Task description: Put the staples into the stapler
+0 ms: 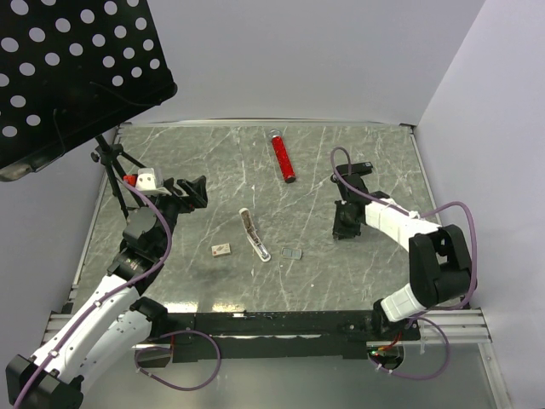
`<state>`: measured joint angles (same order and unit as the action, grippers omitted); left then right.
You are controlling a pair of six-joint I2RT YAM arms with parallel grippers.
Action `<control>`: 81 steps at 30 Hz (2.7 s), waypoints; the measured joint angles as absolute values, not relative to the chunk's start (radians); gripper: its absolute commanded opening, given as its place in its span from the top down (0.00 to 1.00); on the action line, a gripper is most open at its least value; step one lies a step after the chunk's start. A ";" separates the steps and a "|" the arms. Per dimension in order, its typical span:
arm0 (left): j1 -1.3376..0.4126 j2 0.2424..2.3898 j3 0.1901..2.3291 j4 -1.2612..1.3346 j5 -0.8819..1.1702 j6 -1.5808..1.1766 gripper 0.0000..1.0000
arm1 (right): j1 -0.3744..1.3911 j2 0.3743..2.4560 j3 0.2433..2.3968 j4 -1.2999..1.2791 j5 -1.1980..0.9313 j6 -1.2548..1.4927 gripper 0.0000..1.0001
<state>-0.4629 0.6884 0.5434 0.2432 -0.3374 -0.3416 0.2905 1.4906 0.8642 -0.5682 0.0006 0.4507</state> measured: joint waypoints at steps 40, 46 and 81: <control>-0.463 0.673 0.543 0.244 -0.337 -0.335 0.01 | 0.774 1.955 1.277 -0.913 0.568 0.497 0.82; -0.463 0.669 0.543 0.244 -0.337 -0.335 0.00 | 0.812 1.962 1.278 -0.919 0.546 0.500 0.73; -0.465 0.643 0.543 0.245 -0.337 -0.335 0.01 | 0.535 1.705 1.107 -0.766 0.182 0.858 0.59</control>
